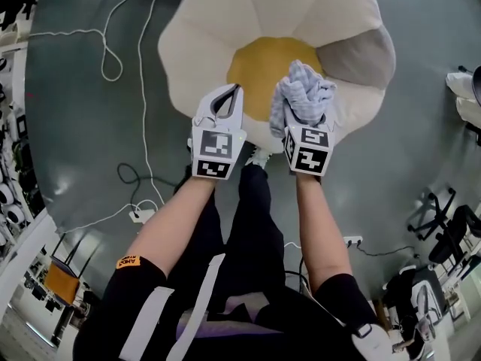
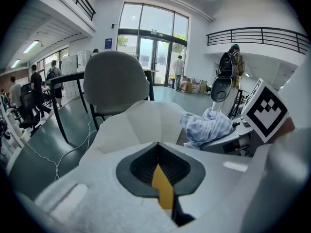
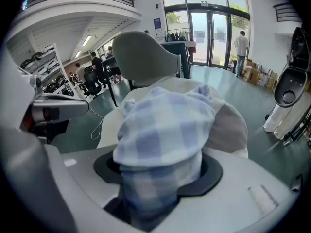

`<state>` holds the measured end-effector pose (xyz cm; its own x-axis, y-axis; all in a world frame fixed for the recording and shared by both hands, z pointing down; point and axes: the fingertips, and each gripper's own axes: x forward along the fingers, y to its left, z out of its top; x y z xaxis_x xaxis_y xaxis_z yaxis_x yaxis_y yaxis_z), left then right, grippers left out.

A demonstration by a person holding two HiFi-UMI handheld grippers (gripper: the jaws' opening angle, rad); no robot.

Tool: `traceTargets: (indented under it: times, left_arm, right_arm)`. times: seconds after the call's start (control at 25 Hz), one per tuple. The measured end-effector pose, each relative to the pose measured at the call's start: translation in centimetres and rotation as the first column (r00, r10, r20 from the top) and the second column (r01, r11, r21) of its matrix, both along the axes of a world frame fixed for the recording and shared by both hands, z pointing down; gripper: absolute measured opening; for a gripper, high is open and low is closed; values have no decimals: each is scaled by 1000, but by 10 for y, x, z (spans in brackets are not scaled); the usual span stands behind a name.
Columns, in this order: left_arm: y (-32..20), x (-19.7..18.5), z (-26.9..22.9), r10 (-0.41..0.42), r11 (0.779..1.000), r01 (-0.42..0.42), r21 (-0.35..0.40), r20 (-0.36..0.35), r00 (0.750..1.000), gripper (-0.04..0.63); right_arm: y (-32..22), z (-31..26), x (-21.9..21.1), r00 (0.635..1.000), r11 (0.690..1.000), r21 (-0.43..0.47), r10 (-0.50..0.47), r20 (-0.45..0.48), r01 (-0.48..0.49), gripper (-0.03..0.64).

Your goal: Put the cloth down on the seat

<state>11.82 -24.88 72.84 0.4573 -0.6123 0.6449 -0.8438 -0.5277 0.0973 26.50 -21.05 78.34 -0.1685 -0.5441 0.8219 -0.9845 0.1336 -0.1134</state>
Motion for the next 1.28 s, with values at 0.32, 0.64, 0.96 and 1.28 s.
traceTargets:
  times: [0.32, 0.64, 0.96, 1.28]
  left_arm:
    - [-1, 3, 61, 13, 999, -12, -42, 12, 1000, 0]
    - [-9, 3, 129, 6, 997, -4, -72, 40, 999, 0]
    - [-15, -3, 178, 16, 996, -12, -91, 41, 999, 0]
    - [-26, 0, 209, 9, 995, -5, -104, 30, 1000, 0]
  right_arm:
    - [-7, 64, 2, 1000, 999, -40, -5, -10, 4, 284]
    - [-16, 132, 5, 1000, 997, -70, -21, -19, 19, 292]
    - [-28, 194, 1, 999, 995, -99, -36, -39, 32, 293]
    - [-39, 236, 2, 998, 992, -124, -41, -46, 35, 293]
